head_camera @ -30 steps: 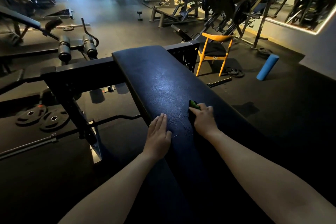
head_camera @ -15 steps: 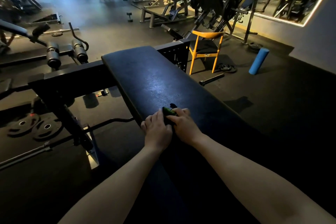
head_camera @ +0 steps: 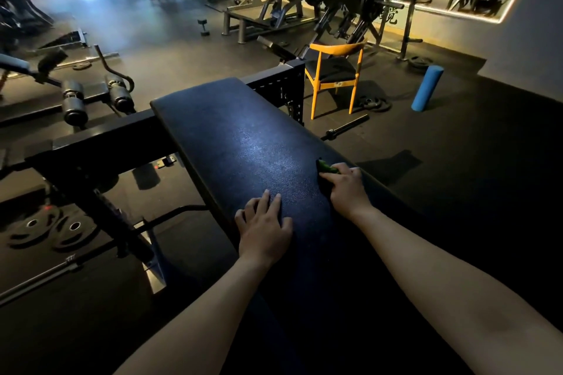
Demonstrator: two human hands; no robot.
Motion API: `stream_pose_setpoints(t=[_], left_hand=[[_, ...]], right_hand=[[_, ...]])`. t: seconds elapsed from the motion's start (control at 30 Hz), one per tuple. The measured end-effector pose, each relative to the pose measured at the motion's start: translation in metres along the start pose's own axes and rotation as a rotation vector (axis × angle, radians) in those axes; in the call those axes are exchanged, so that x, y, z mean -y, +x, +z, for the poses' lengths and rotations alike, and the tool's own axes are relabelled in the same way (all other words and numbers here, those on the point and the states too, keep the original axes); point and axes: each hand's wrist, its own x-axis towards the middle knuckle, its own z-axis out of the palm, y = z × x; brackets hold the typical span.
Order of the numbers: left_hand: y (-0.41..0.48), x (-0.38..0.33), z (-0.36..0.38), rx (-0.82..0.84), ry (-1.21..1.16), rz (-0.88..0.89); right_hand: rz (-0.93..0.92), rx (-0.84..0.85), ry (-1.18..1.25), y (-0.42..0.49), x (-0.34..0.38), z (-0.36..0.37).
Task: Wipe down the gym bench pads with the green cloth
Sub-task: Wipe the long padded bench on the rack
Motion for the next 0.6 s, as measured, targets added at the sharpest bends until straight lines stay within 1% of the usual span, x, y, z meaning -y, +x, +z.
stream_pose_setpoints(t=[0.17, 0.2, 0.23, 0.27, 0.33, 0.37, 0.4, 0.53, 0.6], left_hand=[[-0.001, 0.000, -0.001, -0.002, 0.001, -0.014], [-0.001, -0.001, -0.001, -0.001, -0.002, -0.015], [-0.001, -0.002, -0.002, 0.003, -0.007, -0.016], [0.000, -0.002, -0.003, 0.005, -0.014, -0.018], [0.000, -0.003, -0.004, 0.015, -0.026, -0.027], [0.001, -0.005, -0.004, 0.023, -0.026, -0.027], [0.001, -0.005, -0.005, 0.029, -0.024, -0.028], [0.009, -0.033, -0.004, 0.040, -0.038, 0.053], [0.015, -0.053, 0.002, 0.082, -0.052, 0.111]], right_hand=[[0.217, -0.061, 0.039, 0.007, 0.002, -0.008], [0.229, -0.075, 0.056, 0.008, 0.008, -0.007], [0.196, -0.079, 0.072, 0.006, 0.015, -0.004], [0.102, -0.065, 0.075, 0.003, 0.023, 0.000], [-0.172, 0.033, 0.064, -0.011, 0.032, 0.012], [-0.265, 0.075, 0.052, -0.017, 0.032, 0.015], [-0.297, 0.094, 0.044, -0.020, 0.033, 0.017], [-0.166, 0.085, -0.010, -0.011, 0.019, 0.004], [-0.099, 0.083, -0.032, -0.005, 0.008, -0.006]])
